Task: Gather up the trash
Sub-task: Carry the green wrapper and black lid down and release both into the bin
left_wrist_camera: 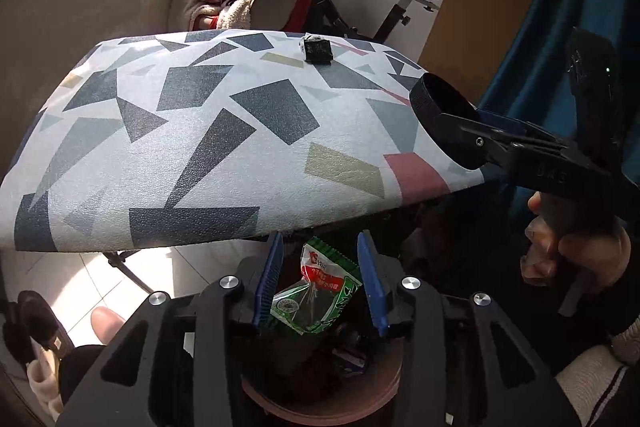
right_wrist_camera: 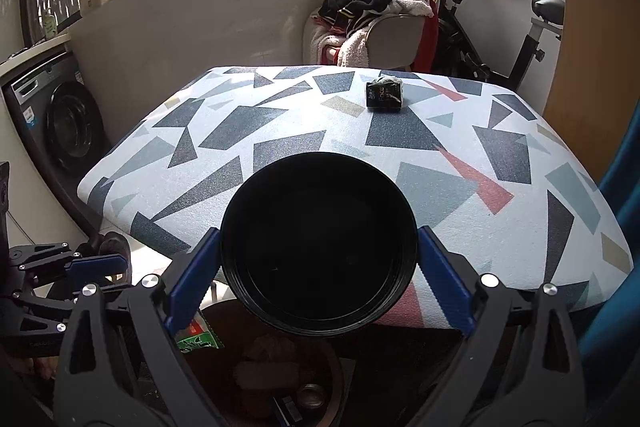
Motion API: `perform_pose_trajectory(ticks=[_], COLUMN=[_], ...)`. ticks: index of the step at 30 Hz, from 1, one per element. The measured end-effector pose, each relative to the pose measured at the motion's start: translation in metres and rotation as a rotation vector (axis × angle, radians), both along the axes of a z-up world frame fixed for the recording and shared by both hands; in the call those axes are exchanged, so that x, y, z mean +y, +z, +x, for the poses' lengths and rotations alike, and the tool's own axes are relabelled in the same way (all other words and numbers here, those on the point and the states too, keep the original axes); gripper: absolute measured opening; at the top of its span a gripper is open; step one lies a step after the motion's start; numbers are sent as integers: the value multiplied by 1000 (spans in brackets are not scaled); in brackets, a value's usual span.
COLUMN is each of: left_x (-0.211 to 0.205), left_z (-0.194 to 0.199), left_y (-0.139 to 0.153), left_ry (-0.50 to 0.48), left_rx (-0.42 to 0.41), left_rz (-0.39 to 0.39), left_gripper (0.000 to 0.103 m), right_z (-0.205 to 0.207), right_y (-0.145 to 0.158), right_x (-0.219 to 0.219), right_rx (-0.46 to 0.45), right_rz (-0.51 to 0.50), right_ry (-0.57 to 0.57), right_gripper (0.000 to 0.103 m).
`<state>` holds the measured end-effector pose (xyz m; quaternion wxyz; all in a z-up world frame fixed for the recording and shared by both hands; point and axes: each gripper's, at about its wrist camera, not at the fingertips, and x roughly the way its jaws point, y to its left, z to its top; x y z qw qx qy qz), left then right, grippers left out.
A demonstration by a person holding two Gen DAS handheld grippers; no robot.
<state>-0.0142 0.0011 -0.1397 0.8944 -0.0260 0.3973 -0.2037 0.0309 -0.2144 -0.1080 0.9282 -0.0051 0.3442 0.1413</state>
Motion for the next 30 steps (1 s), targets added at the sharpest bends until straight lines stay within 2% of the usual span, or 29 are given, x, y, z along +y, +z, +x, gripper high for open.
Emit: perform_pose_trajectory(ticks=[4, 12, 14, 20, 30], left_x=[6, 27, 33, 45, 53], left_z=[-6, -14, -14, -12, -13], left_y=[7, 24, 27, 29, 26], left_ry=[19, 99, 119, 167, 199], left_rx=[-42, -123, -131, -141, -137], left_rz=[-1, 12, 4, 8, 6], left_gripper=[48, 78, 82, 88, 90], right_z=[-8, -24, -26, -34, -37], right_y=[-10, -41, -47, -62, -76], right_x=[2, 22, 29, 50, 62], right_rx=[21, 84, 100, 131, 172], right_rz=[11, -10, -19, -59, -103], right_ry=[-1, 47, 69, 134, 167], right_gripper=[93, 93, 93, 94, 94])
